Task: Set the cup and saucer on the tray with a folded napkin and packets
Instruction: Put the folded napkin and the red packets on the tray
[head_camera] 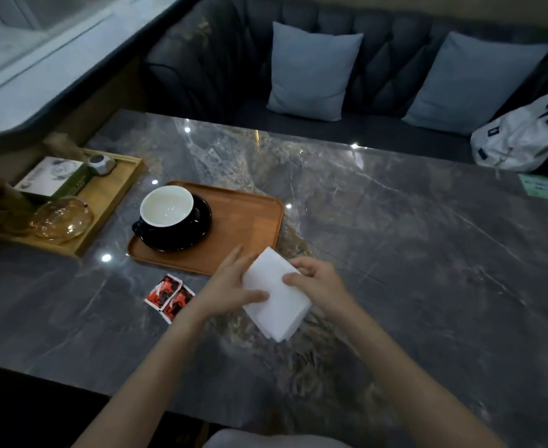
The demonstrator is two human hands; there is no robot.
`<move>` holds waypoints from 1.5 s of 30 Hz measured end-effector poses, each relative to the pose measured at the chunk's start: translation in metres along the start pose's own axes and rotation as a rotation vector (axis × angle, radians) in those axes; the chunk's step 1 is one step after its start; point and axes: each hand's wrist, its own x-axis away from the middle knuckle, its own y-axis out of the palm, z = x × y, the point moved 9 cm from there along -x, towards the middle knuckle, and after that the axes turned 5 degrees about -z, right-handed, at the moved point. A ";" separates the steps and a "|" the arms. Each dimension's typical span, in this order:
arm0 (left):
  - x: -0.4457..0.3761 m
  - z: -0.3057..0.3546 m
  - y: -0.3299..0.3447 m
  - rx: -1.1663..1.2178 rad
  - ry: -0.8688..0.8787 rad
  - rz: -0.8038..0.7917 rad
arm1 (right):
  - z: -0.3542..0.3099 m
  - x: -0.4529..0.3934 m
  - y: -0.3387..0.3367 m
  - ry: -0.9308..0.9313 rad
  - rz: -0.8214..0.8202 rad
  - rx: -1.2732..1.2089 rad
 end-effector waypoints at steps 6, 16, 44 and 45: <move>-0.018 0.013 -0.038 0.597 0.001 -0.193 | -0.009 -0.056 0.001 0.169 -0.087 -0.293; -0.088 -0.037 -0.080 0.772 -0.160 0.122 | 0.024 -0.113 0.008 0.368 0.214 -0.579; -0.174 -0.048 -0.109 -0.240 -0.230 0.278 | 0.017 -0.161 -0.014 0.271 0.575 0.419; -0.173 -0.047 -0.109 -0.236 -0.237 0.279 | 0.016 -0.162 -0.013 0.273 0.538 0.442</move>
